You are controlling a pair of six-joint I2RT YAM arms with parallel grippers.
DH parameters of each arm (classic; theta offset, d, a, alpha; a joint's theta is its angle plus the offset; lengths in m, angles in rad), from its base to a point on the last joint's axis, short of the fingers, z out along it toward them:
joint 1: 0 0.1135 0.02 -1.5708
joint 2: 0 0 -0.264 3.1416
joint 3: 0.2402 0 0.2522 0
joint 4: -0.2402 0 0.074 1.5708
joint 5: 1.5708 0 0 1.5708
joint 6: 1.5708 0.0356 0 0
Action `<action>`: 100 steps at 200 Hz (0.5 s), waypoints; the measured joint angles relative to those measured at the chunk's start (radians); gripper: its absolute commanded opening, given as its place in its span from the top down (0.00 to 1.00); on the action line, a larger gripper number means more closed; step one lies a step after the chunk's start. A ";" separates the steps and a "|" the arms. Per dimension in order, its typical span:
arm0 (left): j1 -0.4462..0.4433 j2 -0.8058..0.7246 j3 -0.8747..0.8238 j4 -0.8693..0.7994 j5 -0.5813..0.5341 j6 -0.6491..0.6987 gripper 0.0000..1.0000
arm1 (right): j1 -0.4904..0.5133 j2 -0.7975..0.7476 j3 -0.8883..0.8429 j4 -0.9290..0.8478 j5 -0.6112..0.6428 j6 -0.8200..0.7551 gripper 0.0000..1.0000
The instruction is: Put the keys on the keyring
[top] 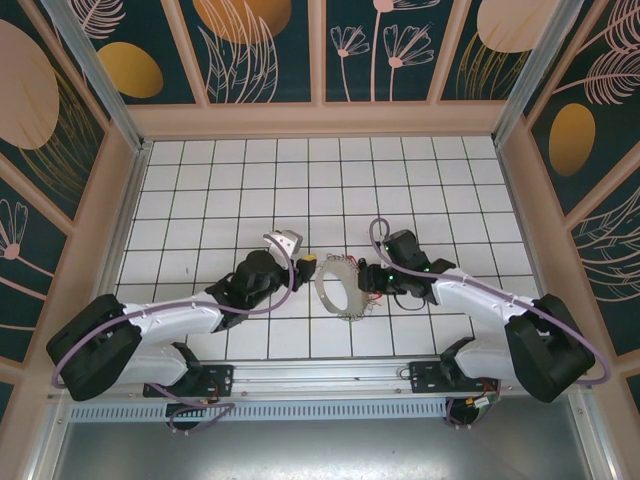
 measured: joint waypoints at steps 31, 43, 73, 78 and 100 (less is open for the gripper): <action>0.000 -0.040 -0.033 0.008 -0.020 -0.011 0.41 | 0.040 0.000 -0.028 0.001 0.012 0.034 0.64; 0.000 -0.053 -0.050 0.014 -0.027 -0.019 0.41 | 0.047 0.003 -0.039 0.008 0.008 0.048 0.65; 0.000 -0.061 -0.069 0.013 -0.035 -0.027 0.41 | 0.073 0.048 -0.045 0.042 -0.008 0.076 0.69; 0.000 -0.061 -0.069 0.013 -0.037 -0.027 0.41 | 0.080 0.056 -0.044 0.050 -0.012 0.079 0.69; 0.000 -0.061 -0.069 0.013 -0.050 -0.031 0.41 | 0.113 0.095 -0.035 0.097 -0.037 0.106 0.74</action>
